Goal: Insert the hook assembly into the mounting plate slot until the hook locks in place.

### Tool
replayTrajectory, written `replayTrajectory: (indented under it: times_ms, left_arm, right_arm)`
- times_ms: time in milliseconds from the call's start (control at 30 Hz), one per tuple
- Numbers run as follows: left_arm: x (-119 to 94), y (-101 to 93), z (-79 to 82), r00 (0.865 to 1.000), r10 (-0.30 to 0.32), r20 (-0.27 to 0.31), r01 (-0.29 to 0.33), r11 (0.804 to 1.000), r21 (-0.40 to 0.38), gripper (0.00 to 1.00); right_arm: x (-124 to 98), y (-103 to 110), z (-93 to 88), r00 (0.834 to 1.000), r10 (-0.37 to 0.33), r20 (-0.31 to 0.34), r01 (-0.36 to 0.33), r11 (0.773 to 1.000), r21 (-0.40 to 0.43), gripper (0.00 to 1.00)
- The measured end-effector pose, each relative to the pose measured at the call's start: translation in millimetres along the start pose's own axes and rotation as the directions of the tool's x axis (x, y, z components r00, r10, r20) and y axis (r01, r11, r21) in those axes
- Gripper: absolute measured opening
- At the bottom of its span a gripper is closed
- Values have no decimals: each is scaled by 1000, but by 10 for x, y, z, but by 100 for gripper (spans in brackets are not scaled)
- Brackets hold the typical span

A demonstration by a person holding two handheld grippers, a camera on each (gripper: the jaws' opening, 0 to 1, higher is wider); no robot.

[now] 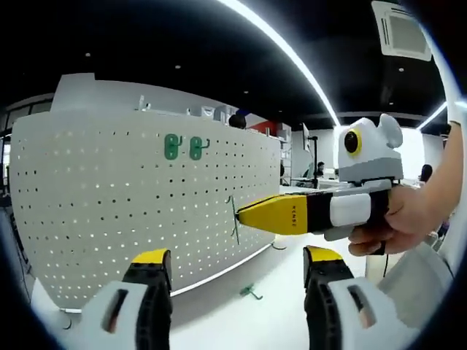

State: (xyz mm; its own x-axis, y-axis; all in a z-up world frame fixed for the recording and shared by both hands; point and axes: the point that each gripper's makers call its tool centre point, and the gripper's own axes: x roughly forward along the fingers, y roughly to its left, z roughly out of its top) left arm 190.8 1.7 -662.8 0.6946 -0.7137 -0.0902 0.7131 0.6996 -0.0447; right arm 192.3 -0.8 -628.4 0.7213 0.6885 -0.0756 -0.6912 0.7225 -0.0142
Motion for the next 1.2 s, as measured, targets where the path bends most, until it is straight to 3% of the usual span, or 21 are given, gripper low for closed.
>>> replayTrajectory:
  times_ms: [100,433,1200]
  left_arm:
    - [4,-9,-4,1000,-1,-3,1,1000,0,75]
    - [-11,-21,-43,1000,-5,-14,5,1000,-5,73]
    - [-82,-54,-320,995,-17,-94,15,1000,-23,73]
  right_arm:
    - [8,5,6,1000,11,15,-12,999,46,1]
    - [0,-146,83,999,-16,32,13,996,83,1]
    - [-99,-1142,470,977,-203,64,198,978,72,1]
